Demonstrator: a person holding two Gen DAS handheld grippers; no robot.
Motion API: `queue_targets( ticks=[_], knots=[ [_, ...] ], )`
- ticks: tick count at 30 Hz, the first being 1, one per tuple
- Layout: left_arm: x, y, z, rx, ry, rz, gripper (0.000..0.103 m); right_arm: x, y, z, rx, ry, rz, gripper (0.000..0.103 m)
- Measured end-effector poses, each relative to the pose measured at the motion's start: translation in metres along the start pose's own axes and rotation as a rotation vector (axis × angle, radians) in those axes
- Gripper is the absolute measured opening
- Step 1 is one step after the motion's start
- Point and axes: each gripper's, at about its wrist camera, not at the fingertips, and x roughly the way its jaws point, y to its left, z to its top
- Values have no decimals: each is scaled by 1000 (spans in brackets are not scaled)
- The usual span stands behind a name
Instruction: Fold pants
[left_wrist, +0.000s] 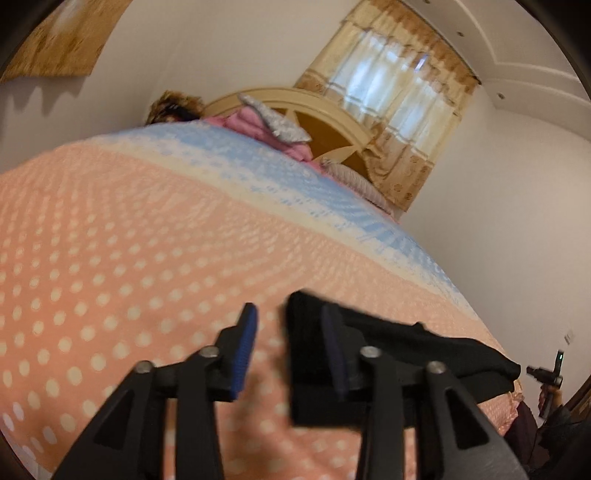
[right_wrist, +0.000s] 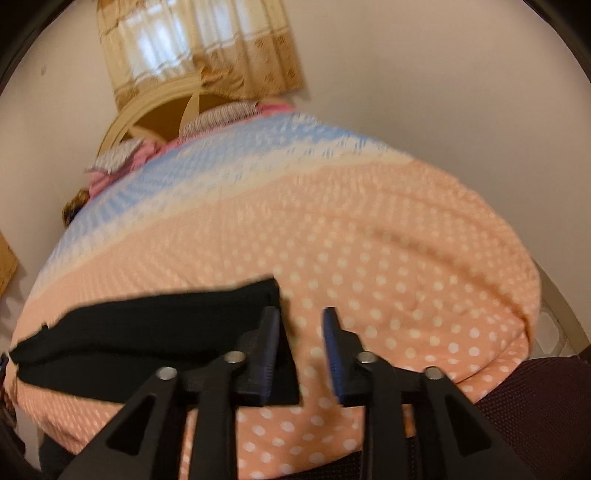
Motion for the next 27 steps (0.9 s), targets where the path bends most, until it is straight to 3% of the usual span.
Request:
queue_targets(
  ticks=[2,5,8,12,14,17,20,27],
  knots=[
    [6,-21,6,39,-13,-10,56,-6,29,9,-48,-34,45,42],
    [26,-49,14,68,4,-57,57,4,100,19,-186,-33,123,42],
    [48,-70,12,86,36,-89,57,30,186,18,-316,18,267,42],
    [70,-90,1,129,104,-85,57,64,273,6,-413,98,445,42],
    [74,-91,-6,147,137,-66,57,82,311,-3,-497,122,461,42],
    [77,-83,-15,138,195,-40,57,106,335,-13,-525,194,467,42],
    [67,-78,-26,139,230,-29,57,117,335,-27,-515,286,480,42],
    [45,-69,-45,92,285,-75,57,82,315,-69,-541,489,620,42]
  ],
)
